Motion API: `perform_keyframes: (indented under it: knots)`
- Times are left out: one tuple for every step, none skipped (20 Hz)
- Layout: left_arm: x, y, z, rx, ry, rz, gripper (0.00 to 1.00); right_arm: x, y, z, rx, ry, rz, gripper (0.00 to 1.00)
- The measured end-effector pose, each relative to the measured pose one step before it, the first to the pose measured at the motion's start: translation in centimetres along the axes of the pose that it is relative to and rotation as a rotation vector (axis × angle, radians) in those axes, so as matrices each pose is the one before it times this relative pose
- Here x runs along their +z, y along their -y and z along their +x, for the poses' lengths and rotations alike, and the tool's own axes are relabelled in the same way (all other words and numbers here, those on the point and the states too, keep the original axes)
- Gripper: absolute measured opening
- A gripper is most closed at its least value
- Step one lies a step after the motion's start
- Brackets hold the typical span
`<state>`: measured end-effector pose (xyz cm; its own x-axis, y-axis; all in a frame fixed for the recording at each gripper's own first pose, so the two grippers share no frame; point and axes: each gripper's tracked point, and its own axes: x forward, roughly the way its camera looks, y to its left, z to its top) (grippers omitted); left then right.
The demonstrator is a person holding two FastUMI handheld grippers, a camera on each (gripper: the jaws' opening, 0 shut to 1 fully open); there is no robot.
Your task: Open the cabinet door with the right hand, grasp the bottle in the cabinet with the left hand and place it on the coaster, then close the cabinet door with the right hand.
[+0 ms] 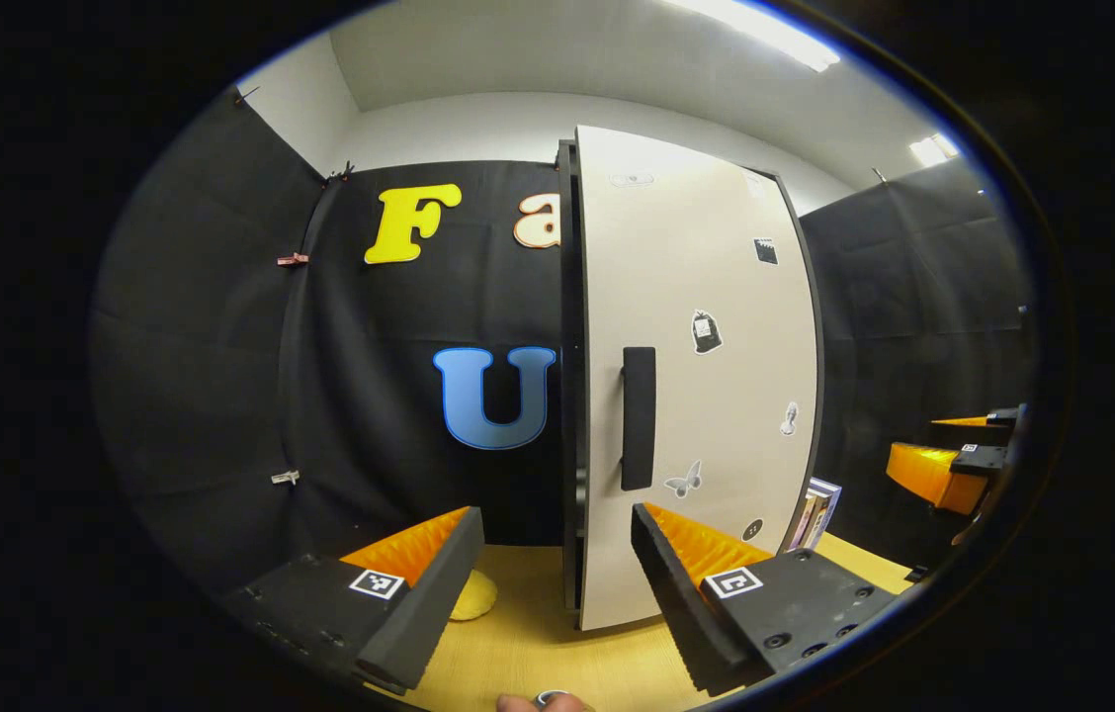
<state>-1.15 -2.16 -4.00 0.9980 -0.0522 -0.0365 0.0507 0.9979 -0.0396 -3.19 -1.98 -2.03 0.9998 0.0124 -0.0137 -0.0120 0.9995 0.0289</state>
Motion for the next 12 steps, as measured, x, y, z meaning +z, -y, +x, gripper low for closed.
perform_keyframes:
  knots:
    - [-0.03,0.077,-0.01,-0.00028,-0.00007,0.00107,0.94,-0.055,-0.051,0.105,-0.00023,-0.00115,0.00241,0.98]
    - [-0.013,0.034,-0.003,-0.00079,-0.00044,0.00035,0.95,0.006,0.001,-0.044,0.00099,-0.00101,0.00257,0.98]
    - [-0.032,-0.068,0.114,-0.00073,-0.00058,-0.00005,0.95,0.025,-0.027,0.011,-0.00018,0.0003,0.00051,0.98]
    - [-0.013,0.01,0.074,0.00004,-0.00141,-0.00011,0.95,0.019,0.076,-0.034,-0.0019,0.00045,-0.00155,0.98]
    - [-0.095,0.09,-0.047,-0.00069,-0.00062,-0.00034,0.94,-0.11,0.081,0.118,-0.0007,-0.00229,-0.00078,0.98]
    - [0.003,-0.004,0.036,0.00043,-0.00006,-0.00033,0.95,-0.022,0.124,-0.047,-0.00086,-0.00033,0.00152,0.98]
    - [-0.032,-0.02,0.081,0.00037,0.0,-0.00011,0.95,-0.004,-0.016,0.093,-0.00079,-0.00015,0.00147,0.98]
    - [0.075,-0.029,0.017,0.00078,0.00056,0.00016,0.95,0.015,0.079,-0.007,-0.00014,-0.00117,0.00102,0.98]
    - [-0.009,0.058,0.02,0.00056,-0.00044,0.00003,0.95,0.03,-0.011,0.03,-0.00079,0.00039,0.00042,0.98]
    - [0.025,0.005,0.039,-0.00096,0.00001,-0.00074,0.94,0.054,0.06,-0.055,-0.00004,0.00073,0.00009,0.98]
    - [-0.025,0.033,0.04,-0.00032,0.00005,-0.00083,0.94,-0.033,-0.021,0.085,0.00061,0.00014,-0.00025,0.98]
    - [0.029,0.011,0.033,-0.00067,-0.0012,-0.00007,0.95,0.422,0.918,-0.75,-0.00055,-0.00024,-0.00084,0.98]
